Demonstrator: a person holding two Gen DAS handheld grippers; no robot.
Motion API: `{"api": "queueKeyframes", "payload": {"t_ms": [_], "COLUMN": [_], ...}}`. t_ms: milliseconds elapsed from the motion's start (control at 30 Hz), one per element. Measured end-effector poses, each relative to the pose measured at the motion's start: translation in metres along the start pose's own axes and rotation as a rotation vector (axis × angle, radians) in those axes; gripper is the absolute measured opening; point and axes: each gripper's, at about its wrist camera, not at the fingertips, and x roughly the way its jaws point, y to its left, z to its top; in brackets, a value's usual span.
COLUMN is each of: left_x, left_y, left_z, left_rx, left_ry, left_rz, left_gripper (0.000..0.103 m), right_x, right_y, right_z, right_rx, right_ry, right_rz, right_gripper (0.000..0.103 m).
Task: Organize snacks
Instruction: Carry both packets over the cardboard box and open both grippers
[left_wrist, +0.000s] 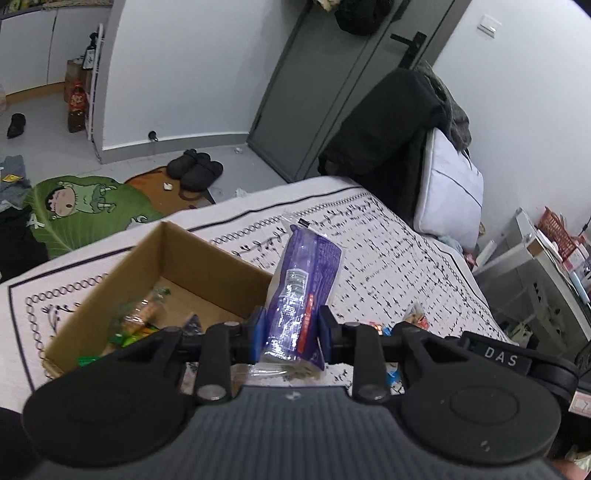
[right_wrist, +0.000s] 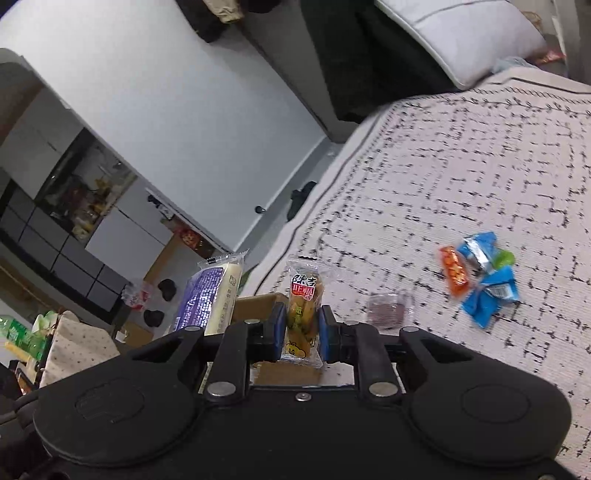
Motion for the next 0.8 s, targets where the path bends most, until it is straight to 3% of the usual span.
{"api": "queueKeyframes", "payload": {"t_ms": [467, 800], "left_x": [-0.021, -0.020], "left_y": [0.051, 0.079], "left_z": [0.017, 0.020], "left_rx": [-0.081, -0.118], "left_ry": [-0.041, -0.038], "left_rz": [0.044, 0.032], "left_gripper": [0.029, 0.029], "right_x": [0.004, 0.022], "right_y": [0.036, 0.055], "right_z": [-0.009, -0.022], "right_rx": [-0.048, -0.082], "right_ry": [-0.022, -0.014], "right_rz": [0.078, 0.092], "right_gripper": [0.019, 0.019]}}
